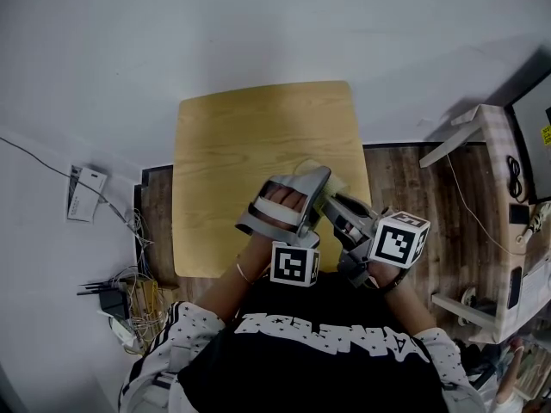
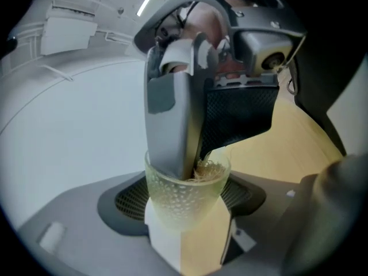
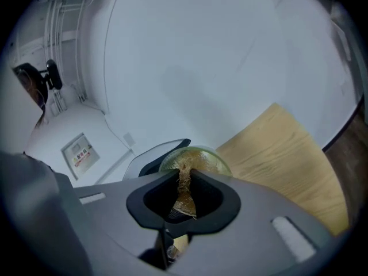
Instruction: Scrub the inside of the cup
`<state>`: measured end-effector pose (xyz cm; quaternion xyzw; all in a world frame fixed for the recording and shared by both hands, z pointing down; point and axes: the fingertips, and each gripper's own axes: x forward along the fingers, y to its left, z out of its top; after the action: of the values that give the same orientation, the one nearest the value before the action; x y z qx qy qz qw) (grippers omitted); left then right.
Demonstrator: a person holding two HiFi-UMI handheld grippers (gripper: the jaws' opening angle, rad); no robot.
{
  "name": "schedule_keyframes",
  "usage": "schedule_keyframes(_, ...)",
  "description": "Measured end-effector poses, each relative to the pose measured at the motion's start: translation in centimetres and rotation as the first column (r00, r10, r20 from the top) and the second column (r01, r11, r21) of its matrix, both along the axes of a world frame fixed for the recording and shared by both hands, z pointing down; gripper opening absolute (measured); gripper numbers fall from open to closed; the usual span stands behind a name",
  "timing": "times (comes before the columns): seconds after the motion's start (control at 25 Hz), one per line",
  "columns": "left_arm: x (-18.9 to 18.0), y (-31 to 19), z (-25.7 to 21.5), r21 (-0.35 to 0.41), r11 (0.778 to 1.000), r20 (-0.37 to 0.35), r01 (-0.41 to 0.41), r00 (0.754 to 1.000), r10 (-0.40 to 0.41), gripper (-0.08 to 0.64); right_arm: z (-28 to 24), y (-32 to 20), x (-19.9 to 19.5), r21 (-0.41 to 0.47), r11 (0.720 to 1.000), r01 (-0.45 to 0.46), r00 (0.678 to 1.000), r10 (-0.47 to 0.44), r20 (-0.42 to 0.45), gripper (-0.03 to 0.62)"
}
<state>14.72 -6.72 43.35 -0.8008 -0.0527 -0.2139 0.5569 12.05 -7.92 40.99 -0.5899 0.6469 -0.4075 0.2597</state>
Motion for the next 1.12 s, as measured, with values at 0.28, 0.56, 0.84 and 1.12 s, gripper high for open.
schedule_keyframes(0.28, -0.4, 0.2, 0.5, -0.037, 0.999, 0.027, 0.022, 0.999, -0.021, 0.379, 1.0, 0.1, -0.8, -0.092, 0.993, 0.070, 0.959, -0.093, -0.267, 0.066)
schedule_keyframes(0.56, -1.0, 0.3, 1.3, -0.103, 0.993, 0.070, 0.053, 0.996, -0.046, 0.379, 2.2, 0.1, -1.7, -0.238, 0.953, 0.187, 0.787, -0.291, -0.544, 0.066)
schedule_keyframes(0.84, -1.4, 0.4, 2.0, -0.150, 0.986, 0.113, 0.078, 0.992, -0.062, 0.379, 3.2, 0.3, -2.5, -0.378, 0.888, 0.260, 0.555, -0.458, -0.694, 0.066)
schedule_keyframes(1.12, -2.0, 0.4, 2.9, -0.198, 0.975, 0.169, 0.105, 0.983, -0.072, 0.379, 4.4, 0.6, -3.5, -0.521, 0.800, 0.297, 0.231, -0.590, -0.774, 0.066)
